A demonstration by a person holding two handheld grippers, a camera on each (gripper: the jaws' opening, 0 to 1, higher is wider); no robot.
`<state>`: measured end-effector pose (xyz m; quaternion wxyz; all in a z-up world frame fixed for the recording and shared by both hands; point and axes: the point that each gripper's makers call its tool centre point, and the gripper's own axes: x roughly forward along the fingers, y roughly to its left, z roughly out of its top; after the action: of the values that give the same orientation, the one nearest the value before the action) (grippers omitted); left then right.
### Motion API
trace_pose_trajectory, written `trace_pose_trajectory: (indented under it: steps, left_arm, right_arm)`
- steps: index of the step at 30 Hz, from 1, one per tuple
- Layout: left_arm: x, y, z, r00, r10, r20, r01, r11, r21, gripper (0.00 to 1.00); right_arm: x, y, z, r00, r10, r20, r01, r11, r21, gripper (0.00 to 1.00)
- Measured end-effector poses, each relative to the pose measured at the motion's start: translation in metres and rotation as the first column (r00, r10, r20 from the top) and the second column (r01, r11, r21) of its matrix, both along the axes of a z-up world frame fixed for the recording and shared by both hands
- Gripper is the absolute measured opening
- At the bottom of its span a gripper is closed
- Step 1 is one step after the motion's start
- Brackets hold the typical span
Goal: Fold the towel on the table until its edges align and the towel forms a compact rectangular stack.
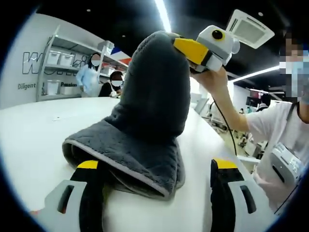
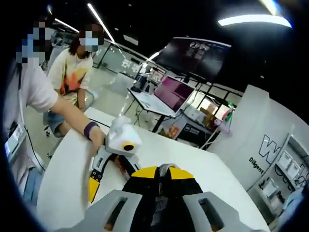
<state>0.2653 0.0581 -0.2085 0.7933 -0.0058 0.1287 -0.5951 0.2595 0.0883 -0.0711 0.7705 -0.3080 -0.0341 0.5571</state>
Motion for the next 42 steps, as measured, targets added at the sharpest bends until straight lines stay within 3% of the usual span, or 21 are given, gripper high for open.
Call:
trace_pose_trajectory:
  steps: [10,18,27,37,42]
  left_arm:
    - [-0.001,-0.001,-0.003,1.0,-0.004,0.004,0.004,1.0,0.017,0.9]
    - [-0.001,0.0,-0.002,1.0,-0.005,0.009,0.005,1.0,0.02,0.9]
    - [-0.003,0.006,-0.006,0.999,-0.032,0.033,0.029,0.996,0.085,0.91]
    - [-0.006,0.019,-0.002,0.998,-0.059,0.029,0.056,0.993,0.108,0.93]
    - [0.001,0.026,0.003,0.999,-0.034,0.028,0.031,0.996,0.081,0.93]
  right_arm:
    - [-0.014,0.024,-0.04,0.995,0.07,-0.071,-0.078,0.989,-0.124,0.03]
    - [-0.017,0.027,-0.078,0.987,0.08,-0.143,-0.113,0.966,-0.235,0.03]
    - [-0.025,0.029,-0.117,0.966,0.104,-0.236,-0.182,0.923,-0.34,0.03]
    - [-0.032,0.029,-0.149,0.949,0.102,-0.299,-0.221,0.89,-0.398,0.04]
    - [-0.032,0.029,-0.152,0.949,0.098,-0.3,-0.218,0.89,-0.401,0.04]
